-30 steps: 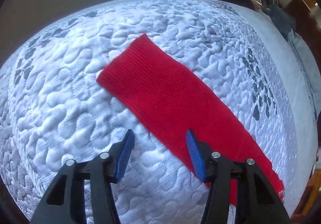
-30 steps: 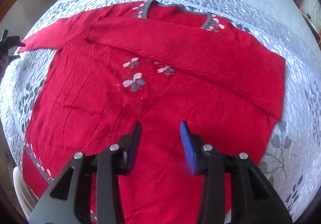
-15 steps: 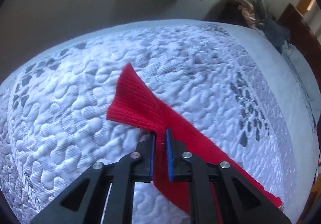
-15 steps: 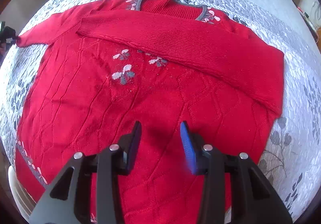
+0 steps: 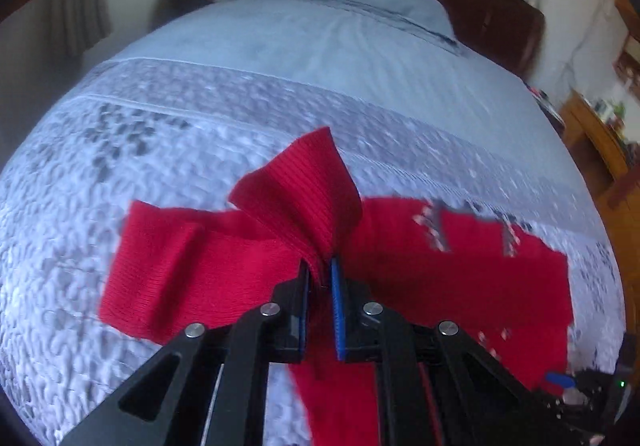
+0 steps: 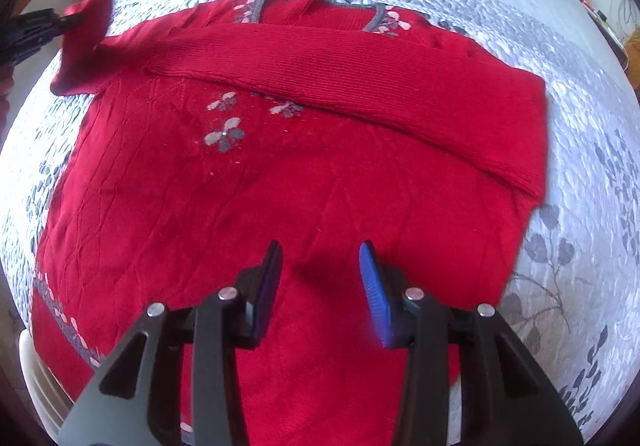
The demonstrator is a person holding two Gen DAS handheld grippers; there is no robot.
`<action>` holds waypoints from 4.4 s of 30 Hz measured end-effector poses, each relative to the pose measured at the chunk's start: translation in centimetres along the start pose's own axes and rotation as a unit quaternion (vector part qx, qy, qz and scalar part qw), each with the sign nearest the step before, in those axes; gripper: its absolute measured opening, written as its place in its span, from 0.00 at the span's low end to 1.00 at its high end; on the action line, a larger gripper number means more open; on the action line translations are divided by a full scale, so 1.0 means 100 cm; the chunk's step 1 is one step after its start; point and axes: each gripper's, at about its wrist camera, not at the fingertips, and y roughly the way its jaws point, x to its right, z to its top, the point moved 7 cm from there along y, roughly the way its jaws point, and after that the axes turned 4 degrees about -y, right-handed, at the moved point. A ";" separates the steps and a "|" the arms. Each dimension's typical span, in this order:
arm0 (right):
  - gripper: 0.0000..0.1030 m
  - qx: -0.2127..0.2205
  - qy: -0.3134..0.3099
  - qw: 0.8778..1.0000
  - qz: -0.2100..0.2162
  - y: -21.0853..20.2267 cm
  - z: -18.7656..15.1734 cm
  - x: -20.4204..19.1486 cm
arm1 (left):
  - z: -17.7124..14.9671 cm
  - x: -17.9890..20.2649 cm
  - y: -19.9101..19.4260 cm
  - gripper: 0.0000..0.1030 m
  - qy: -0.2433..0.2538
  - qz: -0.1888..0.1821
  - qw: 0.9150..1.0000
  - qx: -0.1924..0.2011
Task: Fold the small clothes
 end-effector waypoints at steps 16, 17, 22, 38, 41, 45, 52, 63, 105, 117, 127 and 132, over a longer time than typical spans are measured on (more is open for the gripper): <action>0.44 -0.009 0.005 0.991 0.130 0.011 0.082 -0.067 | -0.027 -0.070 -0.009 0.61 -0.042 0.083 0.995 -0.026; 0.44 -0.018 0.012 0.989 0.143 0.018 0.090 -0.074 | -0.027 -0.081 -0.008 0.61 -0.048 0.086 0.995 -0.030; 0.37 -0.066 0.058 0.980 0.180 0.061 0.112 -0.090 | -0.027 -0.102 -0.002 0.61 -0.066 0.089 0.993 -0.046; 0.04 -0.042 0.060 0.973 0.220 0.060 0.150 -0.102 | -0.027 -0.109 0.007 0.61 -0.068 0.122 0.989 -0.054; 0.04 -0.003 0.046 0.975 0.217 0.022 0.159 -0.085 | -0.020 -0.109 0.002 0.61 -0.067 0.128 0.989 -0.042; 0.04 0.035 0.040 0.982 0.179 -0.029 0.157 -0.030 | -0.012 -0.097 -0.003 0.61 -0.064 0.121 0.990 -0.032; 0.04 0.033 0.105 0.990 0.092 -0.060 0.110 0.095 | -0.013 -0.042 0.027 0.61 -0.020 0.121 0.991 -0.047; 0.40 -0.012 0.177 0.981 0.082 0.020 0.062 0.160 | -0.024 -0.001 0.075 0.61 0.052 0.177 0.980 -0.078; 0.50 0.000 0.159 0.984 0.081 -0.037 -0.040 0.101 | -0.103 -0.014 0.020 0.69 -0.009 0.092 0.981 -0.171; 0.50 -0.065 0.144 0.976 0.150 -0.073 -0.227 -0.007 | -0.268 -0.045 -0.106 0.71 0.035 0.067 0.978 -0.197; 0.28 -0.063 0.163 0.966 0.188 -0.076 -0.257 -0.031 | -0.320 -0.029 -0.133 0.54 0.013 0.013 0.975 -0.220; 0.07 -0.053 0.174 0.961 0.209 -0.081 -0.251 -0.039 | -0.330 -0.042 -0.138 0.07 -0.044 -0.019 0.970 -0.238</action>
